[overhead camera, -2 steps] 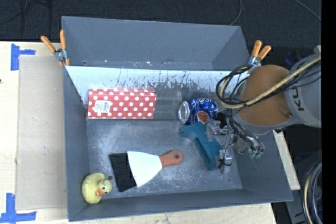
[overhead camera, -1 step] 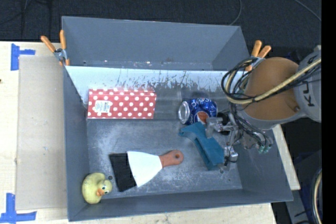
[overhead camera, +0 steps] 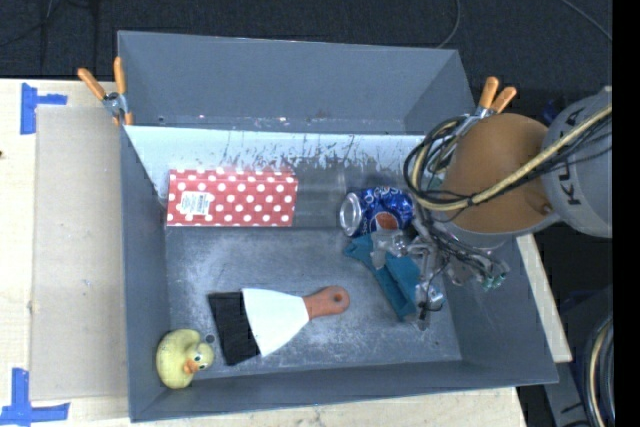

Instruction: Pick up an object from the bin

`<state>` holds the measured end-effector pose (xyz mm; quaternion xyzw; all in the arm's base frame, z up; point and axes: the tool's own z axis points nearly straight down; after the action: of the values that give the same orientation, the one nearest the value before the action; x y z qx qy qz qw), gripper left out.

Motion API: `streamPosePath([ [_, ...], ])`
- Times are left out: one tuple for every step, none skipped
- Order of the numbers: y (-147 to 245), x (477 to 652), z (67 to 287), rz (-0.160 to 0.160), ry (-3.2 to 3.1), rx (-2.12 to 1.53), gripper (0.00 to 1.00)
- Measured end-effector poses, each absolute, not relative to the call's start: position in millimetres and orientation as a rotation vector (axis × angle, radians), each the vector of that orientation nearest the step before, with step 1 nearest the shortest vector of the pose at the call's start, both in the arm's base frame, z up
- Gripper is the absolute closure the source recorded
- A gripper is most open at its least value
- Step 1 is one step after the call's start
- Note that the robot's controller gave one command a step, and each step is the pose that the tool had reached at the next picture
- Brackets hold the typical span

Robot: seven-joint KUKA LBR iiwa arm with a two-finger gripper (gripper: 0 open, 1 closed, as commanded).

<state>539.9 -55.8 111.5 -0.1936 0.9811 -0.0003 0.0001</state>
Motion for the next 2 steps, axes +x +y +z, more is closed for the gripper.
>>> streamPosePath([
  [-32, 513.1, 85, 0.001, 3.134, -0.239, 0.0],
  [-11, 515.0, 75, 0.001, 3.131, -0.3, 0.0],
])
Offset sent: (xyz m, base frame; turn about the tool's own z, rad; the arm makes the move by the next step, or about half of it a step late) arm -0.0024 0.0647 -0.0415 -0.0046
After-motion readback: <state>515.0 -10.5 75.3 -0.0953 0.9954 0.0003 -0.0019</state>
